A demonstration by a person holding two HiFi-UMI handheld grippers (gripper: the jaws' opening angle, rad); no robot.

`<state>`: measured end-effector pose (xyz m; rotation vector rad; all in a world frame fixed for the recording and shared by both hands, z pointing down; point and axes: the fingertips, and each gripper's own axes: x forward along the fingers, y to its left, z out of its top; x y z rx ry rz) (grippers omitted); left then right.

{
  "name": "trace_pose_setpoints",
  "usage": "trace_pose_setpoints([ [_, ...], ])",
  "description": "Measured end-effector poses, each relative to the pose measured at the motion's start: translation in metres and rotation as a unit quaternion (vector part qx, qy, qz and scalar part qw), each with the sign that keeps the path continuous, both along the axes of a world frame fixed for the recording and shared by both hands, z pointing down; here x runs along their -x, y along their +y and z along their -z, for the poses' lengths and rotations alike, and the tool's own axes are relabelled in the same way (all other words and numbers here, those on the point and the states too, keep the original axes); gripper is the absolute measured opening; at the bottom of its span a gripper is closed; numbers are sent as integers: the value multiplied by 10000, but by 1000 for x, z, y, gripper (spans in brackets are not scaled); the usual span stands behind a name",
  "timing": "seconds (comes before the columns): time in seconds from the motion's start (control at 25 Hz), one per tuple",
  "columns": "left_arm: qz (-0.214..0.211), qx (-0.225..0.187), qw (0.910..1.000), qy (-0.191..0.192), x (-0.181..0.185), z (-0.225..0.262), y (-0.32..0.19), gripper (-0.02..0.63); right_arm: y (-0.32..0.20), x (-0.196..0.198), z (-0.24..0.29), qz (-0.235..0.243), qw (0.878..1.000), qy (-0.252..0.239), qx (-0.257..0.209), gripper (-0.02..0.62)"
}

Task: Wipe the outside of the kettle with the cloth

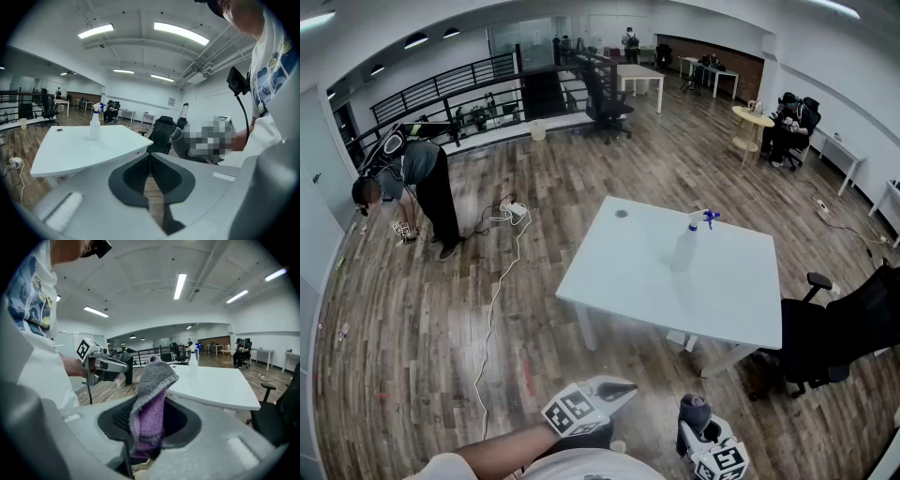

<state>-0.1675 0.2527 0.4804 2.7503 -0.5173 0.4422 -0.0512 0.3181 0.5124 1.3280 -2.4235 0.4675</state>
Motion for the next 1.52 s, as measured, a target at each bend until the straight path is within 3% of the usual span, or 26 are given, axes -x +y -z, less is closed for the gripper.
trace_pose_setpoints([
  [0.36,59,-29,10000,27,-8,-5,-43,20,-50,-17,2,-124,9999,17,-115,127],
  [0.64,100,-161,9997,153,-20,-4,-113,38,-118,-26,7,-57,9996,-85,-255,130],
  [1.0,117,-254,9995,156,-50,11,-222,164,-197,-54,35,-475,9985,-160,-214,132],
  [1.2,549,-318,9980,38,-69,3,-291,210,-237,-70,43,-243,9990,-177,-333,132],
  [1.52,1421,-538,9881,-231,-120,-3,-406,256,-307,-157,50,360,9988,-87,-321,132],
])
